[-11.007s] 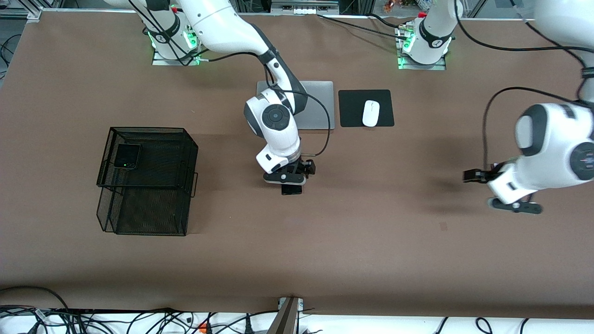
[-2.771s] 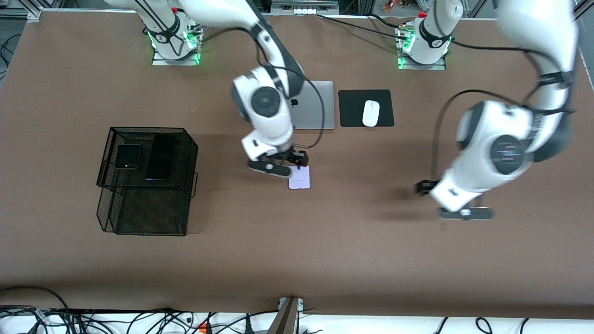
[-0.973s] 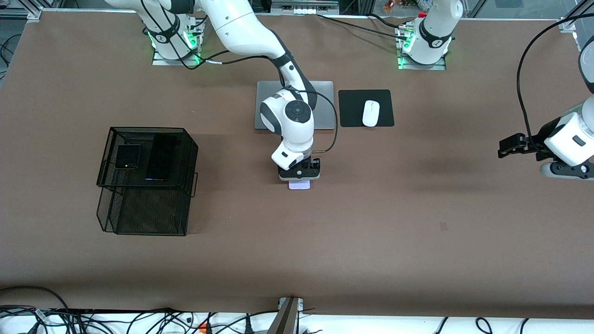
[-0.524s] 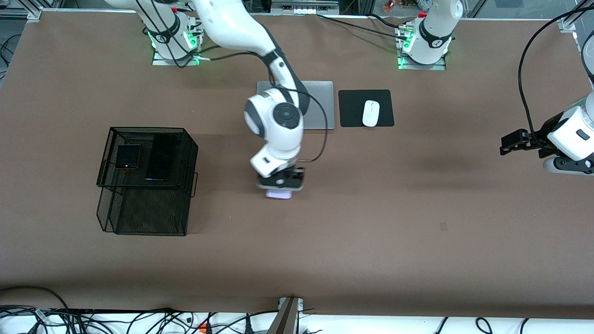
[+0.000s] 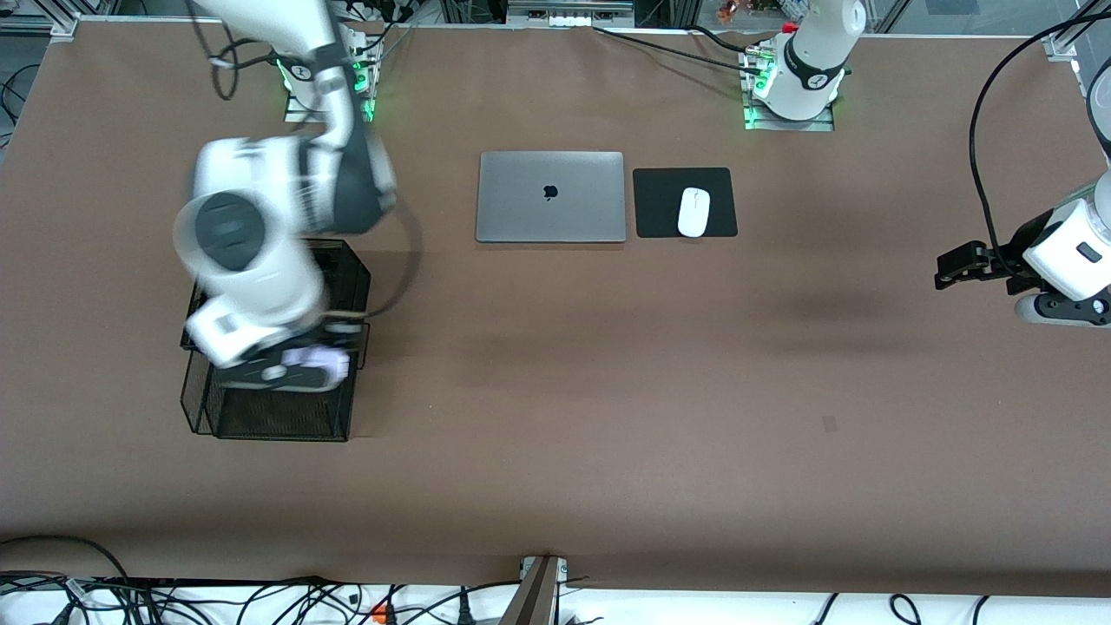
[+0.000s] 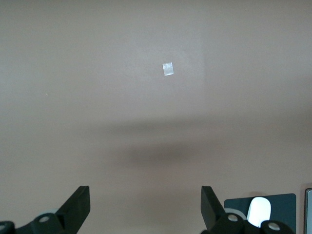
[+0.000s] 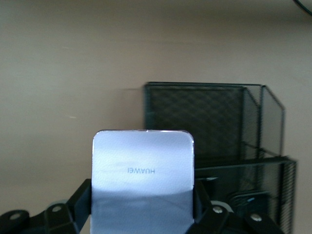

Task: Place phones with both arms
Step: 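Carry the white phone into the organizer with the right gripper and release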

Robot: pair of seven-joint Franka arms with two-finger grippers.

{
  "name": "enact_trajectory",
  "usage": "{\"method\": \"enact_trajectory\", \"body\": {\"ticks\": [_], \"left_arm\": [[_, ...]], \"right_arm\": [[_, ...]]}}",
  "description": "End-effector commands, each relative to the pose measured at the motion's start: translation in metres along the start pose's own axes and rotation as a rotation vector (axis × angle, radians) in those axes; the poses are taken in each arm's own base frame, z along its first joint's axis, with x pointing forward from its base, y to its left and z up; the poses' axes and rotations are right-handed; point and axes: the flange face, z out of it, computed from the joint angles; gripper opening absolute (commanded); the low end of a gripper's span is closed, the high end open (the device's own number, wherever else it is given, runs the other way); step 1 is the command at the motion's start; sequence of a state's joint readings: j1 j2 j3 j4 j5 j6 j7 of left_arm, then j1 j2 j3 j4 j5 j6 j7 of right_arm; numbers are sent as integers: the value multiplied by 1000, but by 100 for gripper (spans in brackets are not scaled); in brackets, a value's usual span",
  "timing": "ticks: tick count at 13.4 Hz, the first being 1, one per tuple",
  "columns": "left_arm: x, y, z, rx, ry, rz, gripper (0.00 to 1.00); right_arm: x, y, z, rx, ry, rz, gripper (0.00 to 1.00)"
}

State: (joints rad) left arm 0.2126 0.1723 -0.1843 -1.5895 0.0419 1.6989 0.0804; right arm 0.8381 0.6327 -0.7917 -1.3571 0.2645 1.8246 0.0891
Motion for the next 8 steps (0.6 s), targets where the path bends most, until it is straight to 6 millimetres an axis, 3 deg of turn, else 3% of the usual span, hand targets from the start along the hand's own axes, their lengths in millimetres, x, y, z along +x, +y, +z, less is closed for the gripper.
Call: {"method": "enact_trajectory", "body": {"ticks": [1, 3, 5, 8], "left_arm": [[-10, -1, -6, -15, -5, 7, 100], [-10, -1, -6, -15, -5, 10, 100], [-9, -2, -4, -16, -8, 10, 100], [-8, -4, 1, -16, -14, 6, 100]], "right_arm": [[9, 58, 48, 81, -16, -48, 1], [13, 90, 80, 118, 25, -56, 1], [17, 107, 107, 138, 62, -43, 1], [16, 109, 143, 190, 67, 11, 1]]}}
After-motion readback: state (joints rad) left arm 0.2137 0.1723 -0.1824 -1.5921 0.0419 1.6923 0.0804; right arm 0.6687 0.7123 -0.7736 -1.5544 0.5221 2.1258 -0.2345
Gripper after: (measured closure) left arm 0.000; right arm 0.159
